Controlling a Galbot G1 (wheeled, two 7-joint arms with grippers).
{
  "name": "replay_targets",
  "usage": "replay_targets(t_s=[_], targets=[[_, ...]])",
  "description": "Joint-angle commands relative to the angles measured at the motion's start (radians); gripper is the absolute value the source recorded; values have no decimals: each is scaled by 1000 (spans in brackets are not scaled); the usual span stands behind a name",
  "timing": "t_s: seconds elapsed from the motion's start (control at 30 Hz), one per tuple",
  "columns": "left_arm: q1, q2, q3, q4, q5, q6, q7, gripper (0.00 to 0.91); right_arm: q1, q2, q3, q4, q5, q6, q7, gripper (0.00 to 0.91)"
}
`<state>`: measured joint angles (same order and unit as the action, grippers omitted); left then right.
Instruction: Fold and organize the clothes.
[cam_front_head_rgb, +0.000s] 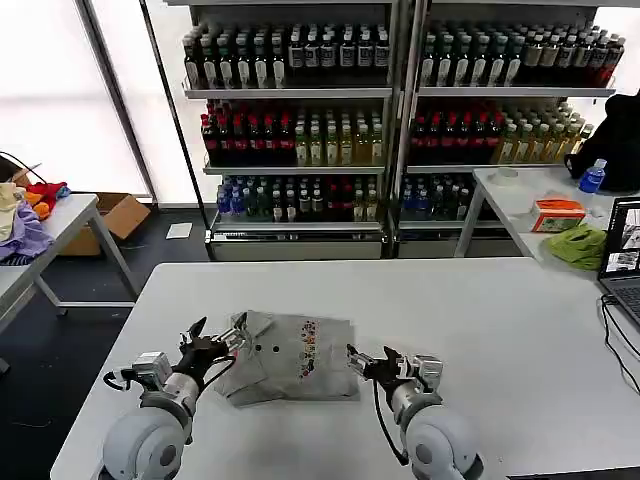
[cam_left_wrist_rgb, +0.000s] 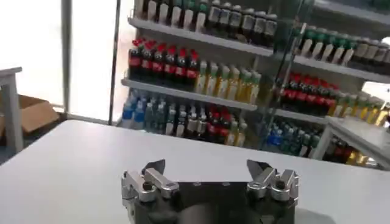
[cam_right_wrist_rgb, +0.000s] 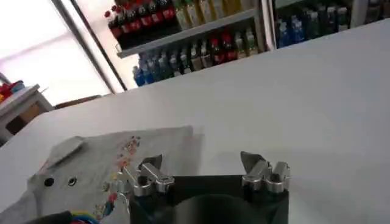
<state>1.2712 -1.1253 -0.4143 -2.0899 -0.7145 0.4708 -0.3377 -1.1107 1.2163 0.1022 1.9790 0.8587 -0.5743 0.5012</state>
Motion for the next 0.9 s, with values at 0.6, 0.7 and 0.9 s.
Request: replay_targets(t_s=[0.6,0.7,0.9], targets=[[39,3,-38,1,-3,18,-13,907,49,44,-94,-145,-30,-2,-18,0],[39,3,-35,5,-3,22,-14,907,40,39,-93,-132,-46,2,-23,0],[50,-9,-31,3,-3,24,-12,907,40,37,-92,-150,-110,40,-72,0]])
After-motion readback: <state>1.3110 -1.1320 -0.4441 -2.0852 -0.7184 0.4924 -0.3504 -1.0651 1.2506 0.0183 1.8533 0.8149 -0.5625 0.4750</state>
